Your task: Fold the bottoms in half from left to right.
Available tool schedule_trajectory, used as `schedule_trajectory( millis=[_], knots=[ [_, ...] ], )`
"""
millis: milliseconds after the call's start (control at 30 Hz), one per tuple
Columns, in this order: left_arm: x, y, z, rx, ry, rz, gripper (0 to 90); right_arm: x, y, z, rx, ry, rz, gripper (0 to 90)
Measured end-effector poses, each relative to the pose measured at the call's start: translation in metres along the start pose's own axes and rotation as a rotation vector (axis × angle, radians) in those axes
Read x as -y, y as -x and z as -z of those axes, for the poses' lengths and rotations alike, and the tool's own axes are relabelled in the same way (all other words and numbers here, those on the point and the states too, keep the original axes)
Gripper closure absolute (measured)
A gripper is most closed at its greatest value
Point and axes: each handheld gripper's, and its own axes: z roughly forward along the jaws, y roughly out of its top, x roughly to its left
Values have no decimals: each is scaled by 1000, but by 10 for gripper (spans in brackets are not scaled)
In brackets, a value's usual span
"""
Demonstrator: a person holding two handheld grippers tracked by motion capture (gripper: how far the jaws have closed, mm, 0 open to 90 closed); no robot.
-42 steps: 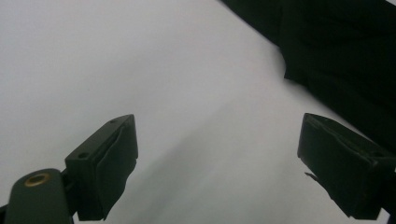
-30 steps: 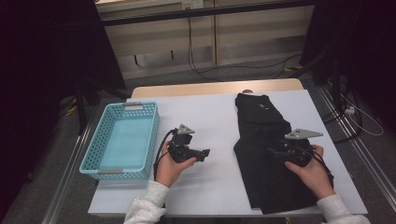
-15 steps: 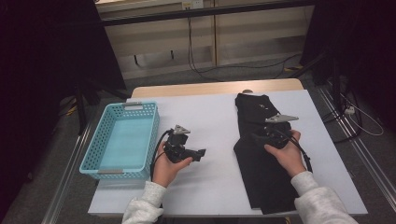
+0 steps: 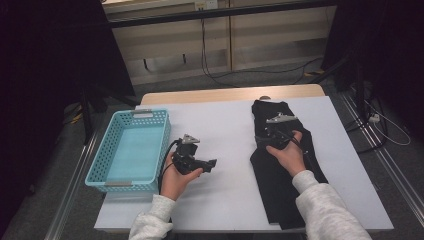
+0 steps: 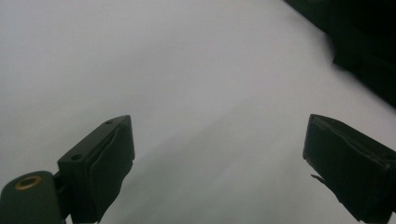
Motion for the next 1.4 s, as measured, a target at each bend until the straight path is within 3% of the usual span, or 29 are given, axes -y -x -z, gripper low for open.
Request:
schedule_trajectory(
  millis=[200,233,500,700,767,967,1200,1400],
  knots=[
    [1,-2,0,-1,-1,4,91,1,-11,-14,35,-40,61,370],
    [1,-2,1,-2,-2,4,91,1,-11,-14,37,-40,54,394],
    [1,1,1,2,0,-1,93,1,3,-11,56,-33,50,814],
    [-1,0,1,-1,7,3,94,0,5,-9,21,-35,38,846],
    [-1,0,1,-3,17,8,96,0,2,-9,-3,-35,32,847],
    [-3,-2,2,-6,10,12,97,-1,-19,-9,-86,-36,86,849],
    [-3,-4,3,-19,21,34,97,-1,-55,-9,-185,-38,176,849],
    [-3,-6,5,-34,27,56,100,4,-92,-2,-320,-34,233,847]
  ],
)
